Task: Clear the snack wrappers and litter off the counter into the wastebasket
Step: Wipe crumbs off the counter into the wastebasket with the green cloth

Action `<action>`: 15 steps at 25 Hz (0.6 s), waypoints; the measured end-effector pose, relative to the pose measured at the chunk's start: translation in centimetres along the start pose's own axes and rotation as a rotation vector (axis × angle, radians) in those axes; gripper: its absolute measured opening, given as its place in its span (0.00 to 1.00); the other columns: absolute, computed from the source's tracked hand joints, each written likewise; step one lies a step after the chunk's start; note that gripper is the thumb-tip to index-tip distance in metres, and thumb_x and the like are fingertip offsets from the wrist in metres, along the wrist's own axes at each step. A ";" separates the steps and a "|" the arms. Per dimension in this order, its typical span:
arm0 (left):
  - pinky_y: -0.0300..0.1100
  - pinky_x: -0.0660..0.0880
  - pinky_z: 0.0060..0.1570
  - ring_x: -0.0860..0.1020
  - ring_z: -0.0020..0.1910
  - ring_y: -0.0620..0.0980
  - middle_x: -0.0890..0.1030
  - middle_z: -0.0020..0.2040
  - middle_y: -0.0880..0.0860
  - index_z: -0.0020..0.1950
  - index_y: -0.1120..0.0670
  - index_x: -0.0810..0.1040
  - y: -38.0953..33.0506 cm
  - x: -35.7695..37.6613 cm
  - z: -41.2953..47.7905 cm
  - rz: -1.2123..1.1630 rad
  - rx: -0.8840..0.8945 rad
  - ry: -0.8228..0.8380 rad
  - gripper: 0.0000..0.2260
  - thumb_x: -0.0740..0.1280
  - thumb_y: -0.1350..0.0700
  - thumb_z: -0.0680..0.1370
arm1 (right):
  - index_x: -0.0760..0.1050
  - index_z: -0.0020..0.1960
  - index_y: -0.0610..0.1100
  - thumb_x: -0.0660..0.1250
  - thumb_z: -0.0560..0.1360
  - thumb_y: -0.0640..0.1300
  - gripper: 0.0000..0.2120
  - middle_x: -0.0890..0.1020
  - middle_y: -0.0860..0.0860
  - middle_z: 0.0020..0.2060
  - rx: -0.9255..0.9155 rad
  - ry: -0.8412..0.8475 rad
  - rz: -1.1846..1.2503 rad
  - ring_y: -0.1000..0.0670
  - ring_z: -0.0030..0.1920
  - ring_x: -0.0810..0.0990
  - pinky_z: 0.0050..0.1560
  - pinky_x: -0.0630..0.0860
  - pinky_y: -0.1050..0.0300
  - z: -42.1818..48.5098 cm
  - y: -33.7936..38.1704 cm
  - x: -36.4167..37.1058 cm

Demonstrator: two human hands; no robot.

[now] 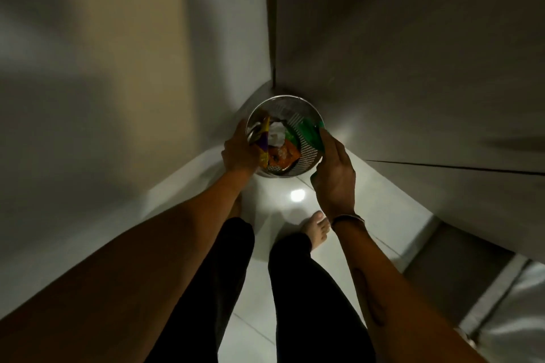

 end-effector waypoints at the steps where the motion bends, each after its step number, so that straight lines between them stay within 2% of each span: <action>1: 0.60 0.74 0.69 0.78 0.68 0.65 0.81 0.69 0.58 0.77 0.46 0.70 -0.9 -1.7 -2.1 -0.020 -0.041 0.004 0.23 0.67 0.49 0.82 | 0.67 0.81 0.43 0.72 0.72 0.25 0.40 0.76 0.42 0.74 0.016 -0.010 0.018 0.39 0.71 0.78 0.67 0.82 0.41 -1.5 1.4 -2.0; 3: 0.61 0.76 0.68 0.80 0.66 0.64 0.83 0.66 0.57 0.72 0.47 0.75 -2.7 -5.9 -7.2 -0.058 -0.072 -0.021 0.19 0.69 0.52 0.81 | 0.66 0.81 0.45 0.72 0.73 0.26 0.40 0.76 0.44 0.74 0.034 -0.021 0.045 0.40 0.71 0.78 0.69 0.81 0.41 -4.7 5.0 -7.0; 5: 0.61 0.79 0.64 0.82 0.62 0.62 0.84 0.63 0.56 0.67 0.49 0.79 -4.2 -10.5 -12.6 -0.143 -0.107 -0.024 0.16 0.72 0.55 0.79 | 0.65 0.81 0.48 0.72 0.75 0.28 0.39 0.75 0.46 0.75 0.051 -0.034 0.081 0.44 0.70 0.78 0.72 0.79 0.47 -8.2 8.9 -12.5; 8: 0.60 0.86 0.48 0.85 0.55 0.61 0.83 0.63 0.55 0.66 0.48 0.79 -6.9 -16.3 -19.9 -0.387 -0.245 0.043 0.17 0.75 0.56 0.78 | 0.65 0.81 0.48 0.69 0.74 0.26 0.39 0.75 0.47 0.75 0.017 -0.142 0.140 0.56 0.64 0.76 0.69 0.72 0.72 -12.3 14.4 -20.8; 9: 0.58 0.87 0.41 0.86 0.52 0.61 0.83 0.64 0.55 0.66 0.48 0.78 -8.4 -18.2 -22.1 -0.453 -0.268 0.059 0.18 0.75 0.57 0.78 | 0.66 0.80 0.46 0.67 0.75 0.27 0.36 0.75 0.46 0.74 -0.014 -0.186 0.140 0.56 0.65 0.75 0.69 0.70 0.75 -13.3 16.2 -23.5; 10: 0.55 0.86 0.35 0.87 0.49 0.59 0.82 0.64 0.55 0.66 0.47 0.78 -9.4 -19.8 -24.2 -0.506 -0.278 0.054 0.18 0.75 0.57 0.78 | 0.67 0.79 0.44 0.65 0.76 0.31 0.33 0.76 0.45 0.74 -0.047 -0.219 0.141 0.53 0.67 0.76 0.72 0.70 0.71 -14.4 17.9 -25.9; 12: 0.49 0.84 0.29 0.85 0.43 0.55 0.82 0.62 0.55 0.64 0.46 0.79 -12.1 -22.2 -27.4 -0.577 -0.247 0.052 0.16 0.76 0.55 0.78 | 0.68 0.79 0.44 0.62 0.79 0.36 0.28 0.75 0.46 0.75 -0.092 -0.253 0.149 0.47 0.73 0.75 0.76 0.74 0.53 -15.3 21.1 -30.1; 13: 0.49 0.83 0.28 0.83 0.41 0.54 0.83 0.61 0.56 0.61 0.45 0.80 -13.1 -23.2 -28.9 -0.590 -0.228 0.047 0.14 0.76 0.53 0.78 | 0.68 0.79 0.45 0.64 0.80 0.34 0.28 0.74 0.47 0.75 -0.119 -0.253 0.162 0.46 0.74 0.75 0.76 0.74 0.47 -15.5 22.4 -31.9; 15: 0.52 0.84 0.28 0.83 0.42 0.55 0.83 0.60 0.55 0.57 0.42 0.79 -14.5 -24.6 -30.5 -0.606 -0.189 0.050 0.11 0.76 0.50 0.78 | 0.68 0.79 0.47 0.65 0.78 0.28 0.32 0.73 0.48 0.76 -0.189 -0.267 0.193 0.47 0.75 0.74 0.76 0.74 0.45 -15.5 24.5 -34.5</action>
Point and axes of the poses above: each hand's wrist, its own z-axis towards the middle knuckle, its own x-axis out of the palm, y = z × x, the point moved 2 cm from there along z, towards the middle knuckle
